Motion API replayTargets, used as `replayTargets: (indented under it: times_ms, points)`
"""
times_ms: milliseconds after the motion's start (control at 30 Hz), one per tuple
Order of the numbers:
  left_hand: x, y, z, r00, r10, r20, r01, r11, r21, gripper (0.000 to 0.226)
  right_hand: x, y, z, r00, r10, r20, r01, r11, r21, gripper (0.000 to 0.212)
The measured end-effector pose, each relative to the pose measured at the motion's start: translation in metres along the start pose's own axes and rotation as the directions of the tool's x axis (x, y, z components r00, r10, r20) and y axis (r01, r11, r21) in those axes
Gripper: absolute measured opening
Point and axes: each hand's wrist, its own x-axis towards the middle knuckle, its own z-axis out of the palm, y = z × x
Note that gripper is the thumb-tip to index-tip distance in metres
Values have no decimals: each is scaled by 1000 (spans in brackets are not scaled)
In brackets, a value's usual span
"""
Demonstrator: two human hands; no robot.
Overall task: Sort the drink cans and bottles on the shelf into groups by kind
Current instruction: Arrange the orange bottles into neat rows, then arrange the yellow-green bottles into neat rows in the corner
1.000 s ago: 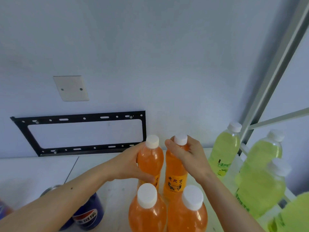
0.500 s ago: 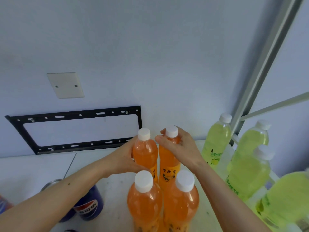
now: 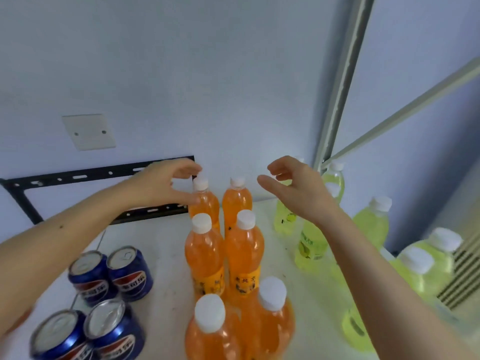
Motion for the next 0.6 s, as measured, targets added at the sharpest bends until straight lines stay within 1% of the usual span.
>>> replayTargets:
  times_ms: [67,133,167,267,400,500,600]
  points:
    - [-9,21,-13,998,51,-44,-46,991,122,77,-15,-10,-20,999,-49,2,49,994,-93,39]
    - [-20,47,-22,990,102,-94,-80,974,210,74,-31,-20,-42,996,-90,-18,87,990,-112,38]
    - [-26,61,-24,985,123,-117,-95,971,220,72,-39,-24,-53,994,-108,-32,103,989,-109,38]
    - [-46,111,-17,970,193,-148,-163,967,197,68,-66,-27,-92,987,-144,-65,135,983,-125,38]
    - [-67,178,25,951,271,-148,-253,959,126,67,-100,-4,-145,985,-161,-65,150,978,-145,37]
    - [-68,214,79,957,253,-143,-249,967,43,70,-119,32,-173,988,-130,-82,122,987,-105,39]
    - [-65,228,145,983,158,-97,-165,984,-69,85,-130,75,-184,995,-85,-61,82,995,-52,52]
